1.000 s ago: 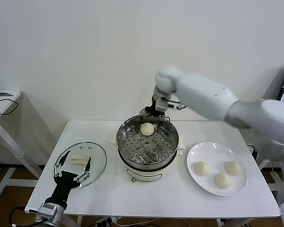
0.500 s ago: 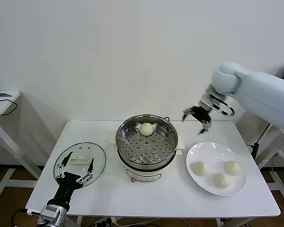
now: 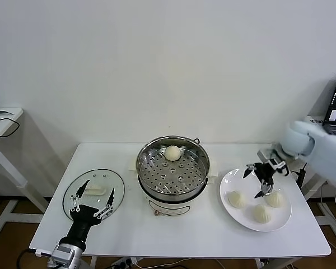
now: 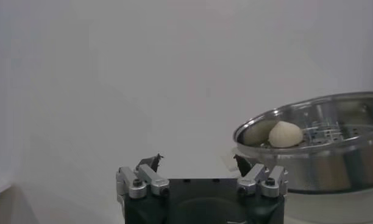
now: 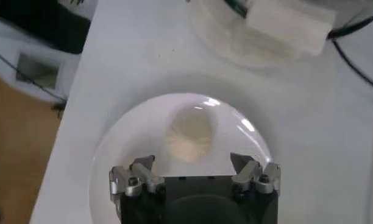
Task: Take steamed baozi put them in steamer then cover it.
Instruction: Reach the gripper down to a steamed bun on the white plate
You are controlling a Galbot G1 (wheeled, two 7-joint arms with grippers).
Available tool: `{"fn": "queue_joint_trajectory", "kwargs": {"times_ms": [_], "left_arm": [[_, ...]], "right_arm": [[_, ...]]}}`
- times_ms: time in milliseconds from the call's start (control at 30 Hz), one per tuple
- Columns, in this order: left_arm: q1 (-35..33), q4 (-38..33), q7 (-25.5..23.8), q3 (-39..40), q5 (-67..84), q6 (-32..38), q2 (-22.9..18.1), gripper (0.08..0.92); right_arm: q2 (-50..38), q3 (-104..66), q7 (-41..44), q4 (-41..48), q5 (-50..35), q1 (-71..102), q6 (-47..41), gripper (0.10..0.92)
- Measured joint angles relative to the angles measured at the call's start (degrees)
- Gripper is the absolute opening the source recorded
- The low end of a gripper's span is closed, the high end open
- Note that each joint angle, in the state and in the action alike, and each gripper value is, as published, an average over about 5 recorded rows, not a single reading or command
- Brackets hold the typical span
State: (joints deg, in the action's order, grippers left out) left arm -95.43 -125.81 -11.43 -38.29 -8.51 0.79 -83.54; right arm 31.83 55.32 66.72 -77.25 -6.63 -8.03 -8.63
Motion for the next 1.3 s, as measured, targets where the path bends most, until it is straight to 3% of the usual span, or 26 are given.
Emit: {"fn": "queue_joint_trajectory", "kwargs": {"times_ms": [1100, 1300], "left_arm": [[1.1, 1.4, -0.3, -0.1, 0.1, 0.0, 0.1, 0.823], [1.1, 1.2, -0.3, -0.1, 0.1, 0.0, 0.0, 0.823]], "right_arm": [[6.6, -8.3, -3.5, 6.8, 5.6, 10.6, -2.4, 0.822], [7.2, -8.7, -3.6, 7.3, 6.1, 11.1, -2.4, 0.779]]}}
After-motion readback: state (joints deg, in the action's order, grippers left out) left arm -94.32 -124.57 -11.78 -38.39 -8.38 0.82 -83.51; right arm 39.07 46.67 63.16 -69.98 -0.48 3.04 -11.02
